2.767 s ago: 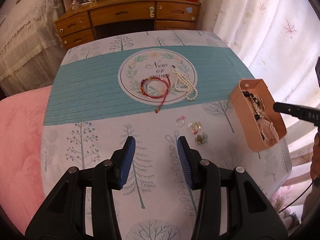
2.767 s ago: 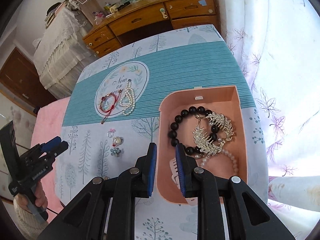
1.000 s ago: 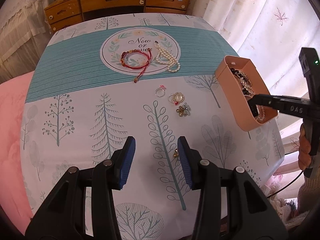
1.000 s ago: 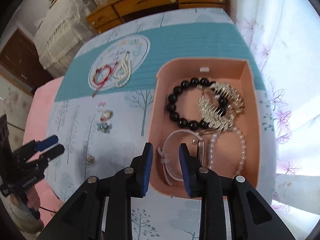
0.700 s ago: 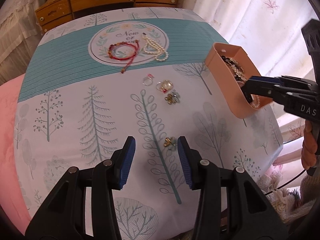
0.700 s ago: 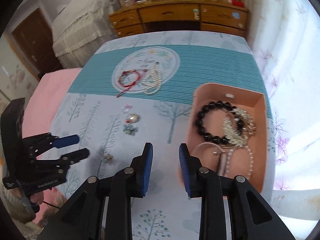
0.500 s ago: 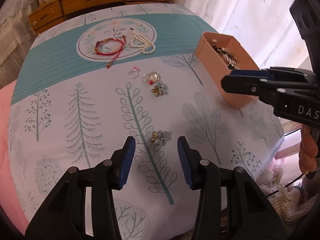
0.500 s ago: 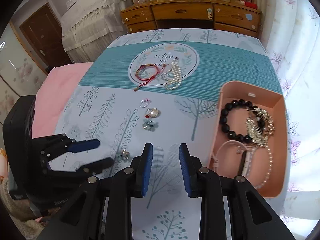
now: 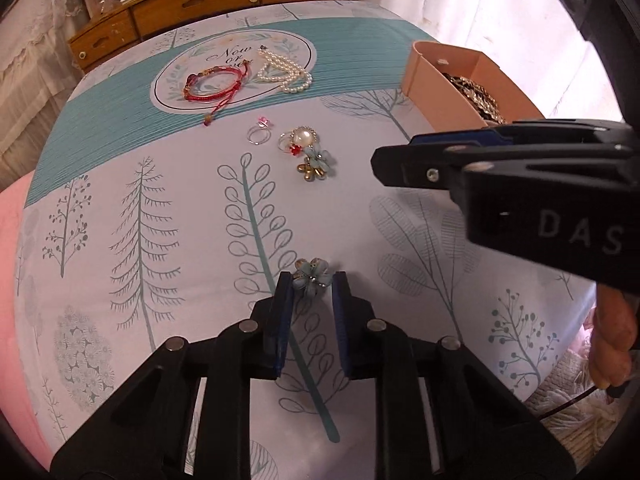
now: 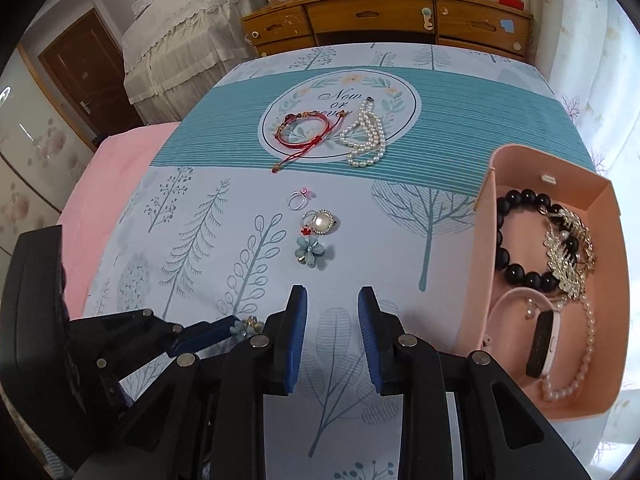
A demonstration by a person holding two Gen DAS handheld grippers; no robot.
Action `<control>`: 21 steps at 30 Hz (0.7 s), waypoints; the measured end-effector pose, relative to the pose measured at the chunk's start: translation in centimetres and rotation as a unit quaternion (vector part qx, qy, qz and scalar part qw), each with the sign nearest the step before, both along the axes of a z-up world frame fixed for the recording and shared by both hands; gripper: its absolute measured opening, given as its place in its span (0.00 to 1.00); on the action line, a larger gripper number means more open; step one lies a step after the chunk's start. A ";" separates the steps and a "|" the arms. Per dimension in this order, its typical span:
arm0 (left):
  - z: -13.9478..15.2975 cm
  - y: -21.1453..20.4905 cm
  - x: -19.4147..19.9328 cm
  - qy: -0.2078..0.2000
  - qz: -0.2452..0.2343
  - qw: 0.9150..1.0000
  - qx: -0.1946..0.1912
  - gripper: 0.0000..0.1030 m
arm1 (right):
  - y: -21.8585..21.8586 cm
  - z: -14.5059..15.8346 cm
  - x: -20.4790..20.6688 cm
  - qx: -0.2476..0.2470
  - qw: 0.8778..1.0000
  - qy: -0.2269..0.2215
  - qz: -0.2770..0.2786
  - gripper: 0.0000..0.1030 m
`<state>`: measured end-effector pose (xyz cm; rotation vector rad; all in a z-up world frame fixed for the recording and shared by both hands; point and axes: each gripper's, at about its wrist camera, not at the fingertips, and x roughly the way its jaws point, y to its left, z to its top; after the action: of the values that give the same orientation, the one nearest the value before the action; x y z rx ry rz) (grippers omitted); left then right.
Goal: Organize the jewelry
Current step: 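Grasp the blue flower brooch on the cloth with the left tool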
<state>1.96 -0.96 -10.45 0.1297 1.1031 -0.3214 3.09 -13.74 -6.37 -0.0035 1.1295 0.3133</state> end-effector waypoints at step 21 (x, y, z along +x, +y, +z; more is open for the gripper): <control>1.6 6.6 1.7 -0.013 0.090 0.995 -0.051 0.16 | 4.7 -4.0 4.1 -0.052 0.996 -0.036 0.061 0.27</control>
<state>3.62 5.65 -8.86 -0.0561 1.0618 -0.2126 7.21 -9.08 -10.38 -0.1756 1.0753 0.3608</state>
